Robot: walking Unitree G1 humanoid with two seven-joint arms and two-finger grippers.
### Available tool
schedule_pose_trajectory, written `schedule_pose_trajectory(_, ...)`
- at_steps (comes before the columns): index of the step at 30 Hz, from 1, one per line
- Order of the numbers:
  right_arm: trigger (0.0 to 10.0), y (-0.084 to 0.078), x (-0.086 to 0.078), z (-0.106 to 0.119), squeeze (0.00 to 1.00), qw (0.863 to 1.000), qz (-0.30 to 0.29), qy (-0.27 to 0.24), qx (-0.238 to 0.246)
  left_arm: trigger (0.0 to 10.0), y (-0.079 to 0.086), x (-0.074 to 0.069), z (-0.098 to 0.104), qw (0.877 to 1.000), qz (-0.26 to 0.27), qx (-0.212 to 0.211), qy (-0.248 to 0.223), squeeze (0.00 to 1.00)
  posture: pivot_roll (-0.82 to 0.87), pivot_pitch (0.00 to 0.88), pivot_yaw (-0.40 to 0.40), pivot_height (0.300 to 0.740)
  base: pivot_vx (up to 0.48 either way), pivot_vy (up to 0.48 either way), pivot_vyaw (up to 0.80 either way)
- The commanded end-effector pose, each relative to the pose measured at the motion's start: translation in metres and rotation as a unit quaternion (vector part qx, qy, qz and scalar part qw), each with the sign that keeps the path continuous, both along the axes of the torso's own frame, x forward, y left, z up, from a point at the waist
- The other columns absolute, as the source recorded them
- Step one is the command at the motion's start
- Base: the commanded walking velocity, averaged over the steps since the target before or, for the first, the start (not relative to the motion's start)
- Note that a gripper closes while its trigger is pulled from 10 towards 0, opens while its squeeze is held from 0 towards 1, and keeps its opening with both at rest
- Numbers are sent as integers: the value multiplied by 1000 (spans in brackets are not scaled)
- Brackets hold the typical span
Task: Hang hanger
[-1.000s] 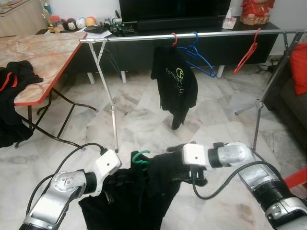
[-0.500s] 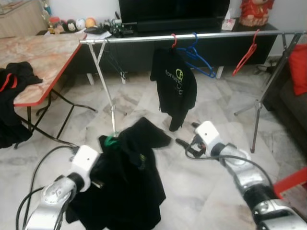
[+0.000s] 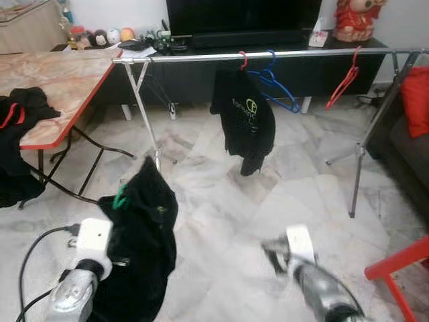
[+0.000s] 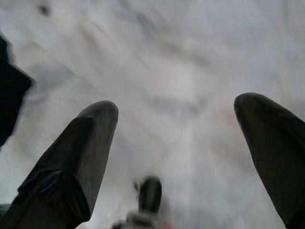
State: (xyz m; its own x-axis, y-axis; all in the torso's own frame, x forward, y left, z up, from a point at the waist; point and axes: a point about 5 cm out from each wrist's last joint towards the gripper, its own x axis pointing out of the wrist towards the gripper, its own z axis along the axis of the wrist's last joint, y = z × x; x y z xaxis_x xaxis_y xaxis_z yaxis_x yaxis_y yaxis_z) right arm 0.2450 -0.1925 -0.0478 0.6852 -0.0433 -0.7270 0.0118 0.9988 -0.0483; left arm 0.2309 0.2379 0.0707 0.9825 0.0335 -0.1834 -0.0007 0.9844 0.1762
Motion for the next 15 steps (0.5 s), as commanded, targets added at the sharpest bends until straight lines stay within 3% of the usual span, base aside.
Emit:
schedule_pose_trajectory(1, 10000, -4, 5, 4, 0, 999, -39, -9, 5, 10000, 0, 1, 12, 999, 2, 4, -35, 0, -47, 0, 47, 740, 0, 0, 0)
schedule_pose_trajectory(4, 10000, -7, -2, -1, 0, 994, -105, -2, 28, 10000, -4, -2, 8, 1000, 0, 0, -27, 0, -43, 0, 47, 740, 0, 0, 0)
schedule_pose_trajectory(8, 10000, 0, -11, -8, 0, 995, -91, 7, 35, 10000, -8, -1, 7, 999, 8, -17, -30, 0, -55, 0, 54, 740, 0, 0, 0)
schedule_pose_trajectory(15, 10000, -2, -30, -20, 0, 996, -76, 44, 14, 10000, -16, 1, 4, 1000, -5, -15, -23, 0, -56, 0, 57, 740, 318, 0, 0)
